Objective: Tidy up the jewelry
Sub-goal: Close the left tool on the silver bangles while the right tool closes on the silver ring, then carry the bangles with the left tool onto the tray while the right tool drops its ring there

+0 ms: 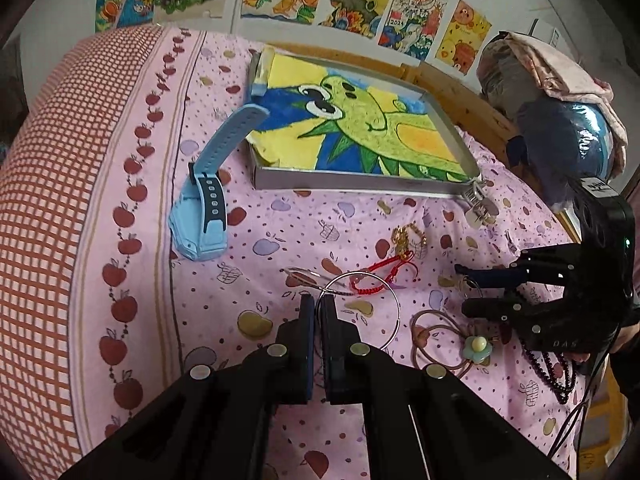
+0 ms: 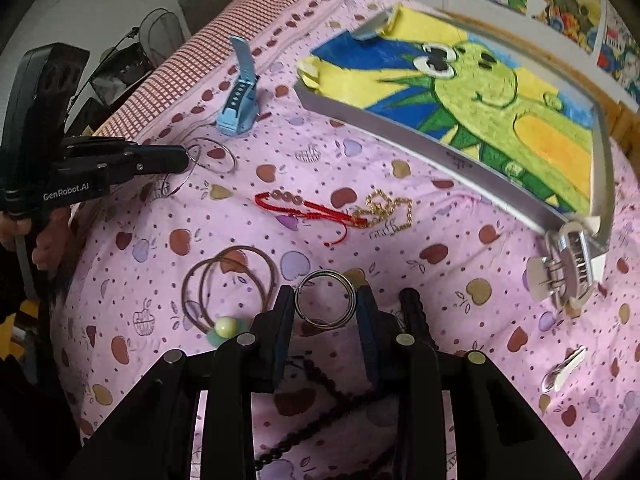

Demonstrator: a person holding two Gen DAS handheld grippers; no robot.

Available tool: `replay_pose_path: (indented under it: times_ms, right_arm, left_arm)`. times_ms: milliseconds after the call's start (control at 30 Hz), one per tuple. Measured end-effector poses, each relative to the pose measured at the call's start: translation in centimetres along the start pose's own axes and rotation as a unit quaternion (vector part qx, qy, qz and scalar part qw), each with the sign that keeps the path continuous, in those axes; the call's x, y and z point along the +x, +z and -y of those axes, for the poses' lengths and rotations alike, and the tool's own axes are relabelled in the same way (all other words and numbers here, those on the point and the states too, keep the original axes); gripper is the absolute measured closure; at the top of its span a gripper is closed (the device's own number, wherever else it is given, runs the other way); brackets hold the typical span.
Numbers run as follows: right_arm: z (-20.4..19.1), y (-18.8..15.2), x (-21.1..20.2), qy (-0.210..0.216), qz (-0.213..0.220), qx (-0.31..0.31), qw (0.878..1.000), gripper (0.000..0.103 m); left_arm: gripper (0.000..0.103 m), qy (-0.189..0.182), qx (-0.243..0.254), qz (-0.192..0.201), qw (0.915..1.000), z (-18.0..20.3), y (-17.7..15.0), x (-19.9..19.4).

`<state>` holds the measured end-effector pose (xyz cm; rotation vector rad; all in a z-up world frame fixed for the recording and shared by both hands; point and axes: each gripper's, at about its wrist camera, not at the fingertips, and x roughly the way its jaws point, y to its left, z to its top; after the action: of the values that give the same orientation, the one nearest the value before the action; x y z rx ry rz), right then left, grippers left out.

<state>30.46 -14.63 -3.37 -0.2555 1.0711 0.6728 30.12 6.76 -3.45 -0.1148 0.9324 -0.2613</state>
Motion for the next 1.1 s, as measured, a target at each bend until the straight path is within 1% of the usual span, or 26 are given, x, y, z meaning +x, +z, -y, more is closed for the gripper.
replay_pose_path:
  times_ms: [300,500,600,667,733,833,1100]
  right_arm:
    - [-0.5,0.0,-0.9,-0.003,0.025,0.000,1.000,0.075]
    - [-0.7,-0.4,-1.6,-0.003,0.034,0.001,0.999,0.075]
    - [-1.1,-0.7,-1.9,-0.003,0.035,-0.003,0.999,0.075]
    - [-1.4,-0.8,-2.2,-0.003,0.035,-0.007,0.999,0.075]
    - [-1.8,-0.8,-2.4,-0.004,0.035,-0.010,0.999,0.075]
    - [-2.3,-0.8,-3.0,-0.003,0.040,-0.011,0.999,0.075]
    - [-2.8,-0.7,-4.7,-0.003,0.063,-0.013,0.998,0.075]
  left_arm:
    - [0.100,0.014,0.018,0.026,0.9994,0.7,0.0,-2.0]
    - [0.100,0.018,0.027,0.031,0.9990,1.3,-0.7,-3.1]
    - [0.100,0.015,0.027,0.033,0.9990,1.4,-1.2,-3.8]
    - [0.100,0.001,0.029,0.034,0.9990,1.8,-1.7,-4.5]
    - [0.100,0.008,0.042,0.040,0.9983,2.5,-2.1,-5.1]
    - [0.100,0.001,0.040,0.043,0.9983,2.8,-2.1,-5.7]
    - [0.100,0.008,0.052,0.048,0.9975,3.6,-1.2,-6.5]
